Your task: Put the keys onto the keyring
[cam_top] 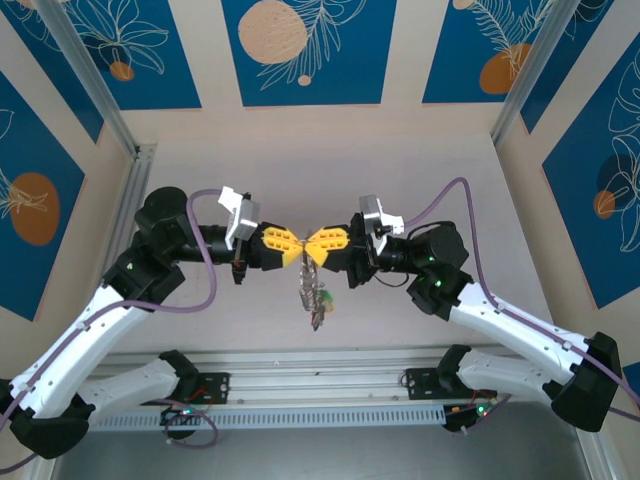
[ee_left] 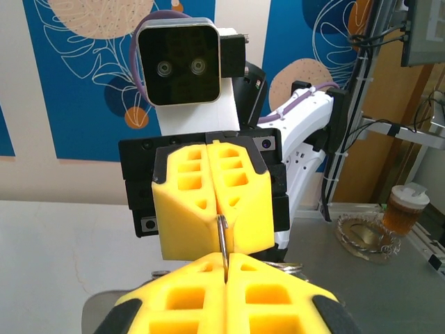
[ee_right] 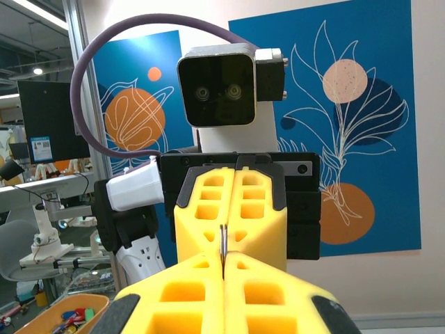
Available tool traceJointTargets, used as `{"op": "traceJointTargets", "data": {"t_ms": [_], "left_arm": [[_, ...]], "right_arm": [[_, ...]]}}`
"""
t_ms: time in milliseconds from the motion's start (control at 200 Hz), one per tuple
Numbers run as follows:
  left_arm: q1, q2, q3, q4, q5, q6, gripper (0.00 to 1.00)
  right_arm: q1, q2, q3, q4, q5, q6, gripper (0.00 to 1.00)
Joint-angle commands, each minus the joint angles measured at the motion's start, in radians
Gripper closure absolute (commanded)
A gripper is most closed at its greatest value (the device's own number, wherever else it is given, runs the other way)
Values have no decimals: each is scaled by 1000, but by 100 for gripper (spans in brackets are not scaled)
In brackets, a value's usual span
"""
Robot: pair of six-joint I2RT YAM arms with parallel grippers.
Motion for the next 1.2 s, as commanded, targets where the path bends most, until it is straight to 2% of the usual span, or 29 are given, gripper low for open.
{"op": "traceJointTargets", "data": {"t_ms": [0, 40, 110, 235, 485, 585, 770, 935, 1020, 1095, 1195], "left_arm": [[-1, -19, -11, 10, 29, 3, 100], [-1, -20, -5, -9, 22, 17, 100], [-1, -20, 13, -59, 3, 52, 100], [0, -10, 41, -152, -37, 113, 100], [1, 27, 121, -352, -77, 223, 100], [-1, 56, 181, -466, -107, 285, 100], [-13, 102, 271, -634, -176, 375, 100], [-23, 110, 267, -651, -186, 389, 100], [-23, 106, 249, -631, -181, 380, 100], [-23, 99, 230, -621, -185, 377, 100], [-23, 75, 168, -576, -177, 361, 100]], "right_arm": [[7, -14, 0, 22, 66, 5, 100], [10, -29, 9, -34, 77, -23, 95], [17, -62, 30, -162, 107, -91, 79], [17, -122, 78, -400, 166, -213, 64], [17, -125, 282, -864, 196, -465, 60], [19, -102, 334, -981, 185, -523, 61], [20, -103, 319, -1036, 220, -540, 61], [61, -94, 295, -1038, 280, -585, 62], [55, -105, 257, -1010, 316, -556, 62], [9, -106, 219, -999, 398, -467, 61], [-116, -87, 208, -1053, 465, -313, 56]]}}
